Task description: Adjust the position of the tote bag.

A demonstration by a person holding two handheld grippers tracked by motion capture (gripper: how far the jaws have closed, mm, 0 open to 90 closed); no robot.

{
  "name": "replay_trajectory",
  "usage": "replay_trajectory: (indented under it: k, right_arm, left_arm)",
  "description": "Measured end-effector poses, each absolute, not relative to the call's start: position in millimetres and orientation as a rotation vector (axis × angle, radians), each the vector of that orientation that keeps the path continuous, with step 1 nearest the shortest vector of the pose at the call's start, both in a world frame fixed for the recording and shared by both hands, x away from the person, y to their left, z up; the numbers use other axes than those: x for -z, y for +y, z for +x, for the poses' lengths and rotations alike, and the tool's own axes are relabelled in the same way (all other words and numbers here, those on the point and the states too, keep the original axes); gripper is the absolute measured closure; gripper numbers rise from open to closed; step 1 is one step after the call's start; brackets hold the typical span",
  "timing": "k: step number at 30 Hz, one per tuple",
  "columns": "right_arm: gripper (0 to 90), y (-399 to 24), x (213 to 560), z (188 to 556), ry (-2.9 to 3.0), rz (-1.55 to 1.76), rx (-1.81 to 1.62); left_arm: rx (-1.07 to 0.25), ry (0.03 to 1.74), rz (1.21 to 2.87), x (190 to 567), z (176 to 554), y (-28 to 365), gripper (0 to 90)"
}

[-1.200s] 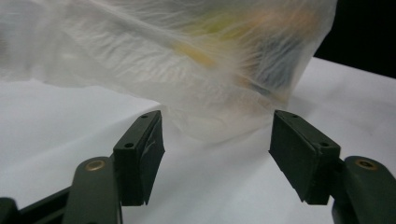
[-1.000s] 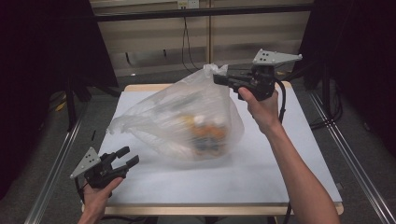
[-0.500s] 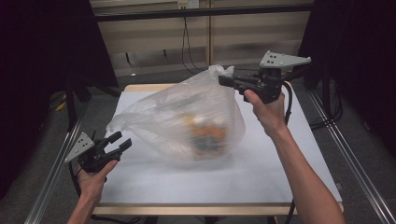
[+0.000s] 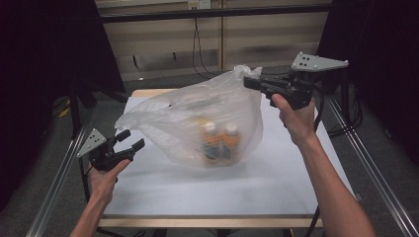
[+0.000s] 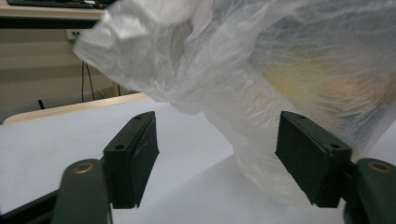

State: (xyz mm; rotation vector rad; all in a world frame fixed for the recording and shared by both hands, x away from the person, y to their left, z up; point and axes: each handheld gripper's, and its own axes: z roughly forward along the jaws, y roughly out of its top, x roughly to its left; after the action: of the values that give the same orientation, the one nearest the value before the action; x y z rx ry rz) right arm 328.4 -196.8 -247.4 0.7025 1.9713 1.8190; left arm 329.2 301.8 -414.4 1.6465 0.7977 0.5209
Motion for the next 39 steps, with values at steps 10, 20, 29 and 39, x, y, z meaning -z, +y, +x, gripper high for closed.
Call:
replay_trajectory:
  k: [10,20,29,39]
  right_arm:
    - [90.0,-203.4,248.4,325.1,1.961,0.712,-1.804]
    - [90.0,-217.7,249.1,322.7,1.920,0.740,-1.816]
    - [90.0,-243.7,253.4,317.7,1.882,0.805,-1.751]
    - [90.0,-280.3,271.8,297.9,1.811,0.871,-1.751]
  left_arm:
    - [-0.452,0.760,1.568,404.8,361.3,291.6,26.7]
    - [-0.384,0.628,1.651,374.2,356.7,268.6,86.3]
    - [-0.409,0.513,1.649,338.2,346.2,251.6,88.3]
    - [-0.396,0.459,1.683,330.9,340.0,240.0,88.6]
